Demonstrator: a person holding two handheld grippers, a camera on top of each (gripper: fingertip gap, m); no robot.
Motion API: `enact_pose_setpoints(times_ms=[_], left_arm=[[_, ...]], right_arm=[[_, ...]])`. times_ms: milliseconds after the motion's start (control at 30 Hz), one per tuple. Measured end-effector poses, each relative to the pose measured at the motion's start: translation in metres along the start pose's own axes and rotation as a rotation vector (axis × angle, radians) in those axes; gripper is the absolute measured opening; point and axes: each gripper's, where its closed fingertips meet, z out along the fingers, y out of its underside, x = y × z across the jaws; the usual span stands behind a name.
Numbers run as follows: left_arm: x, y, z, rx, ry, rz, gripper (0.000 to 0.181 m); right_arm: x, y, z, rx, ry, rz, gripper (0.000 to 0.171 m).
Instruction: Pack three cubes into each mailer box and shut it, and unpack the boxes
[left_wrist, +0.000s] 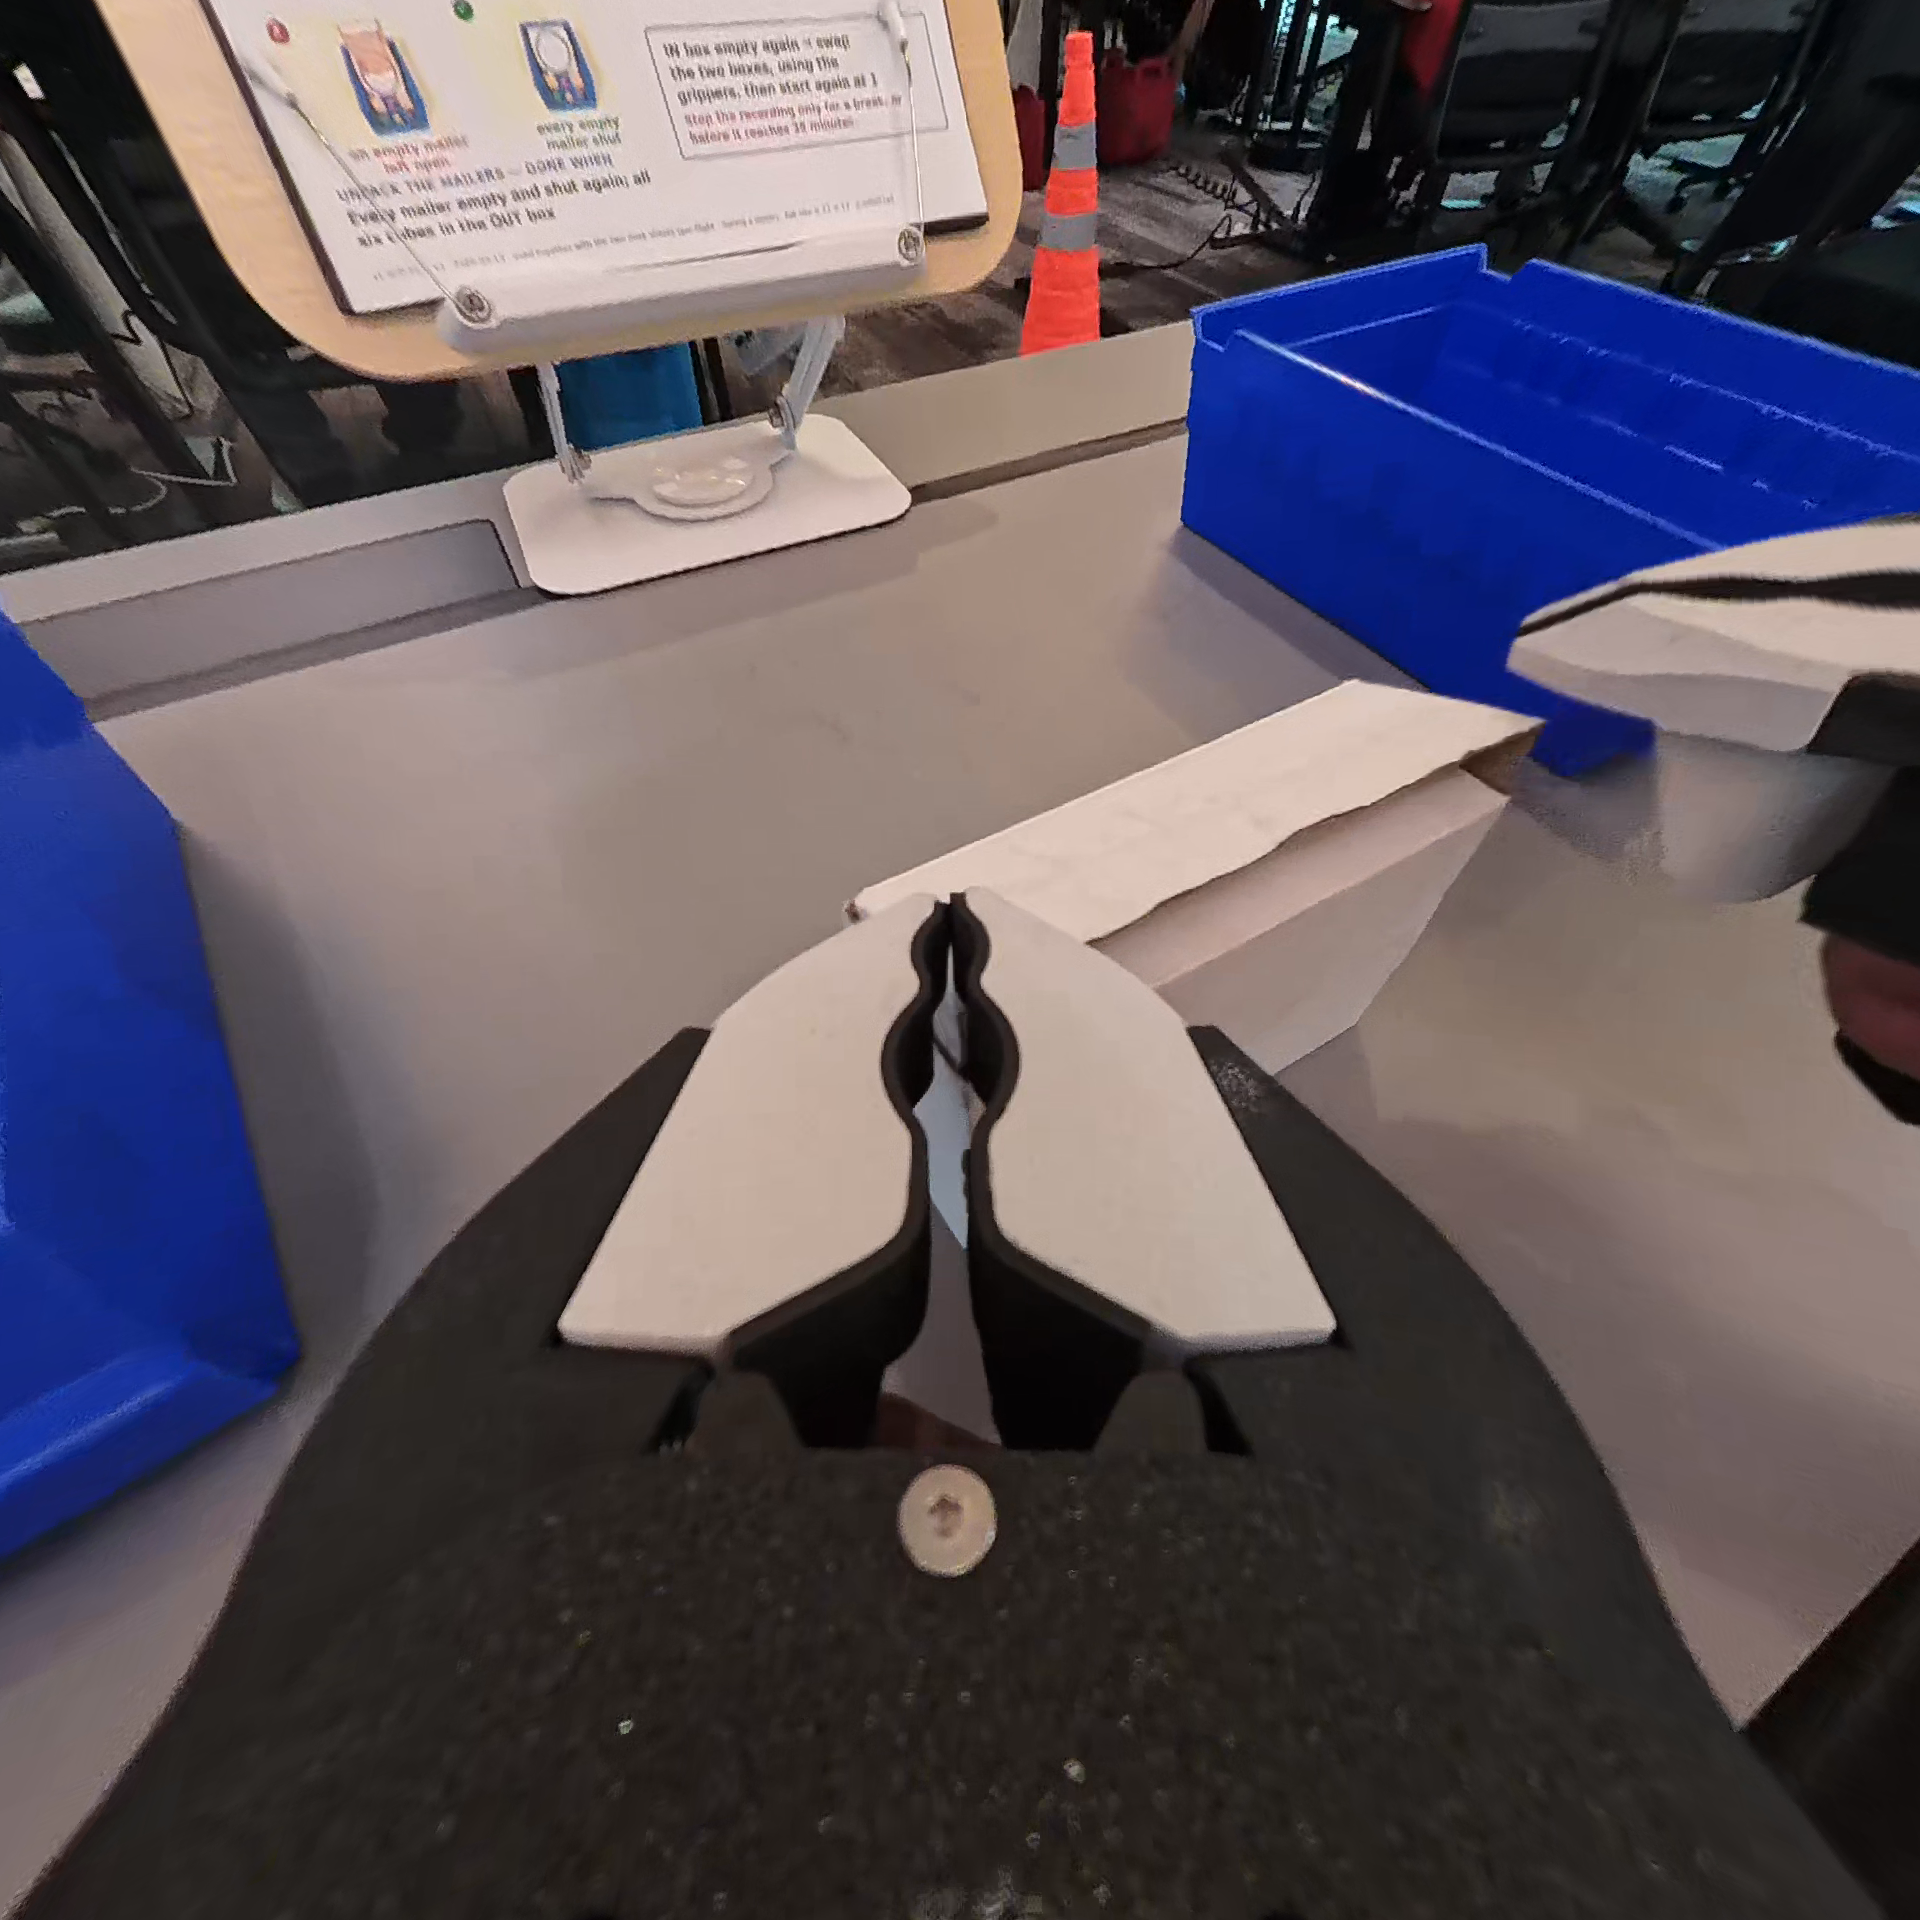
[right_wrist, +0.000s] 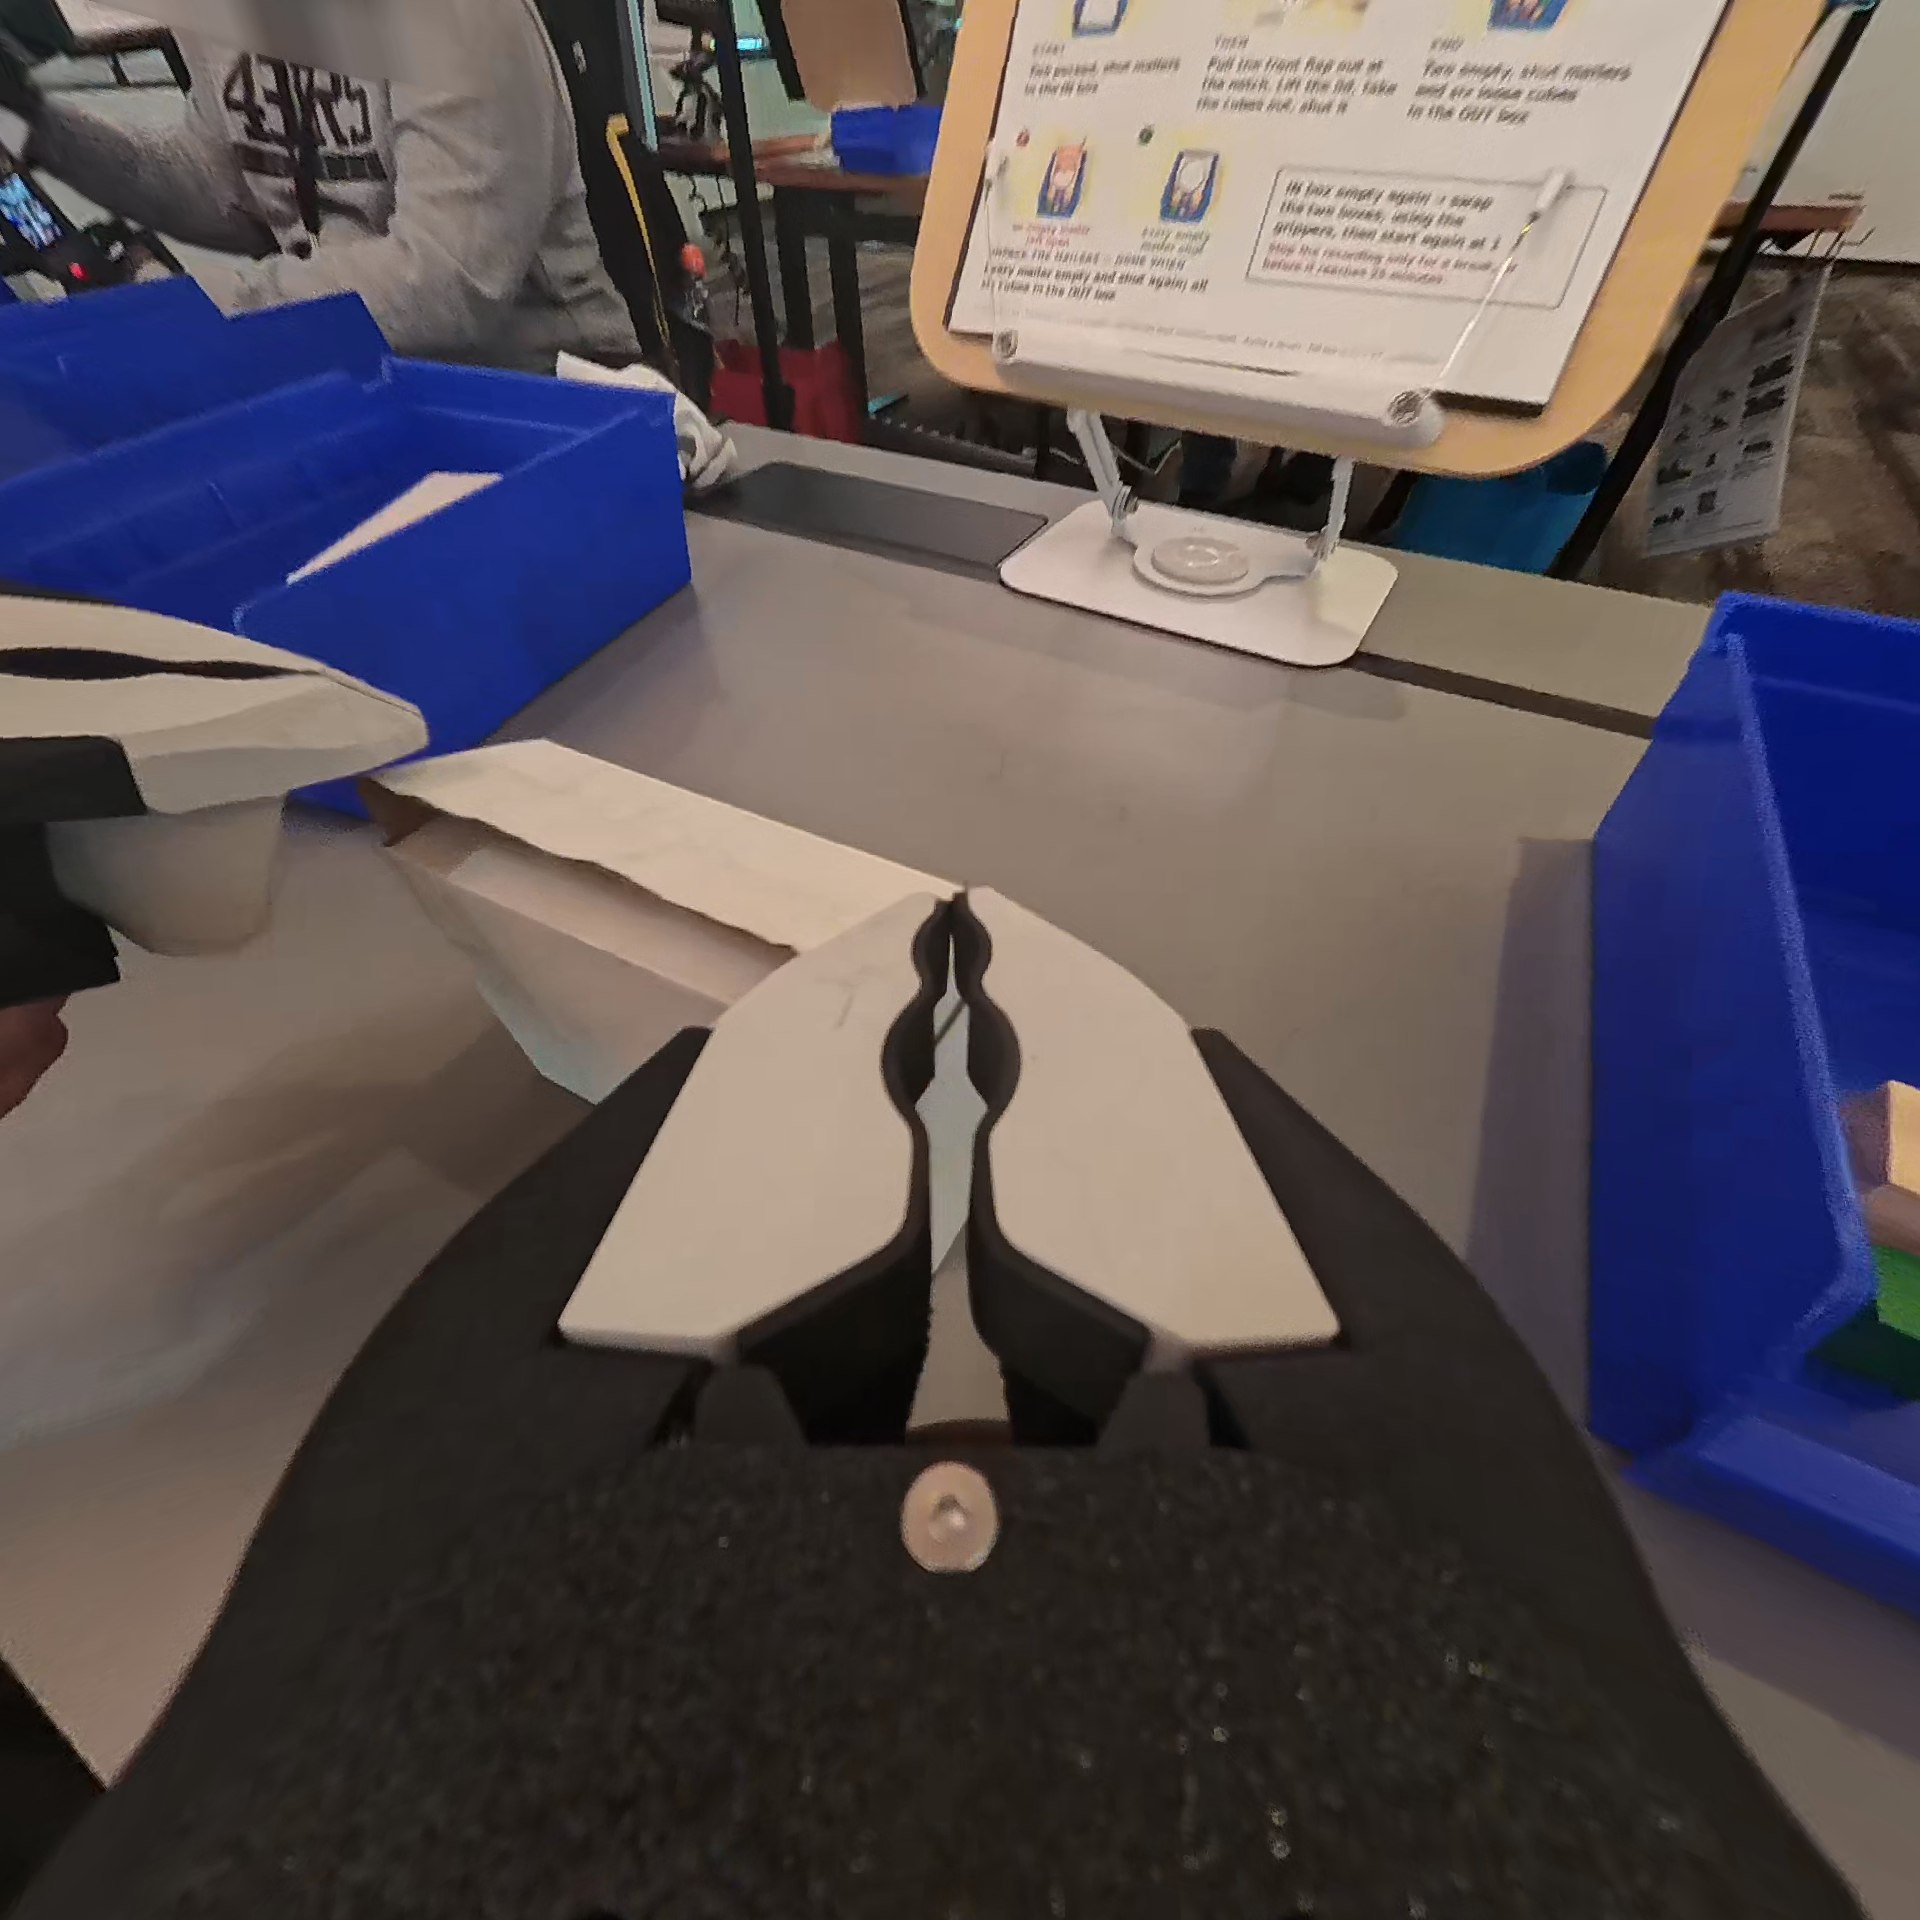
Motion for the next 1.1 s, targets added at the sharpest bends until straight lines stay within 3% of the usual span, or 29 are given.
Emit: enact_pose_setpoints(times_ms=[333, 500, 633, 800, 967, 1100], left_arm=[[0.003, 0.022, 0.004, -0.041, 0.027, 0.126, 0.000], [0.005, 0.019, 0.005, -0.061, 0.032, 0.139, 0.000], [0.031, 0.005, 0.004, -0.009, 0.039, 0.176, 0.000], [0.046, 0.017, 0.016, -0.038, 0.074, 0.128, 0.000], [0.047, 0.017, 0.016, -0.091, 0.128, 0.091, 0.000], [0.031, 0.011, 0.008, -0.008, 0.074, 0.089, 0.000]], right_arm=[[-0.002, 0.027, 0.000, -0.034, -0.015, -0.030, 0.000], [-0.001, 0.023, 0.001, -0.044, -0.012, -0.014, 0.000], [-0.032, 0.010, 0.003, 0.016, -0.058, -0.075, 0.000], [-0.053, 0.025, 0.016, -0.021, -0.083, -0.094, 0.000], [-0.052, 0.025, 0.016, -0.036, -0.141, 0.023, 0.000], [-0.033, 0.016, 0.006, 0.002, -0.092, 0.001, 0.000]])
